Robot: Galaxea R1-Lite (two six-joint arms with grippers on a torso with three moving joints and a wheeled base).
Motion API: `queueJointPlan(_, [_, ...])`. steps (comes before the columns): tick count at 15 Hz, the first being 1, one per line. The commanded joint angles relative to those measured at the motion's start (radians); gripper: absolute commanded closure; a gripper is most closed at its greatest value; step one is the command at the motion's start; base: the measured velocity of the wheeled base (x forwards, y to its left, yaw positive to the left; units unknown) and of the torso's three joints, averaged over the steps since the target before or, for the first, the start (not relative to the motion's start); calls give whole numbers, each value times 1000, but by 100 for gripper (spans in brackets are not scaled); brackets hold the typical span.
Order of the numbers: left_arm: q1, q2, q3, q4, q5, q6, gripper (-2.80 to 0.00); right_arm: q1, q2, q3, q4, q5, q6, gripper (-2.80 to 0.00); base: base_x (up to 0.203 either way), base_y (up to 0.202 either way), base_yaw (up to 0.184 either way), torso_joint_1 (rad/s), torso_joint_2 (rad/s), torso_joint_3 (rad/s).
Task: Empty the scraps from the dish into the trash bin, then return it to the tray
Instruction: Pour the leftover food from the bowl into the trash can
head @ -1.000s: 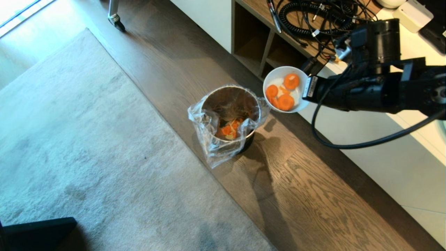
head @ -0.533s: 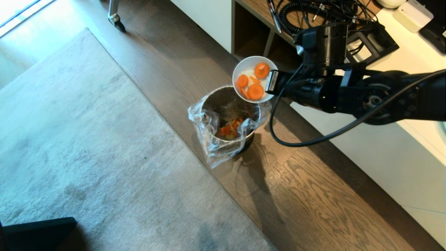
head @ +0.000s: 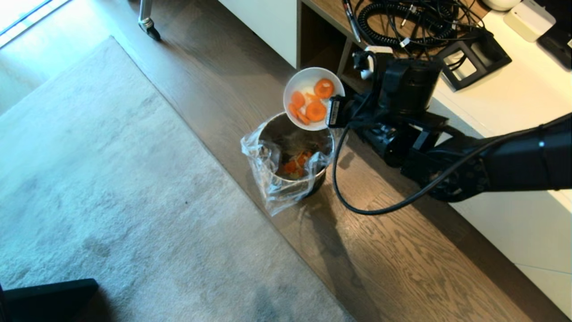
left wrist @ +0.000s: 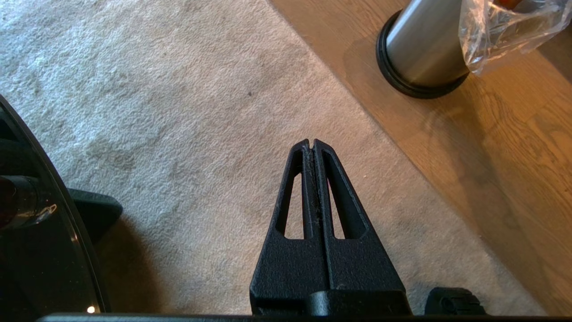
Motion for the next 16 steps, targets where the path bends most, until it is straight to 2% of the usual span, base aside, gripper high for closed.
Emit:
queueJointPlan(1, [0,0,0,0,0,-1,0,19,20,58,-135,0,-75,0,0,0,0,0,0,0])
queueJointPlan(5, [0,0,0,0,0,-1,0,43,73,84,-354,29,-209,0,0,0,0,0,0,0])
queueJointPlan(9, [0,0,0,0,0,-1,0,41,98,162,-527,114,-311,0,0,0,0,0,0,0])
queueJointPlan(13, [0,0,0,0,0,-1,0,41,143,239,-731,241,-450,0,0,0,0,0,0,0])
queueJointPlan(16, [0,0,0,0,0,-1,0,40,146,265,-758,307,-481,0,0,0,0,0,0,0])
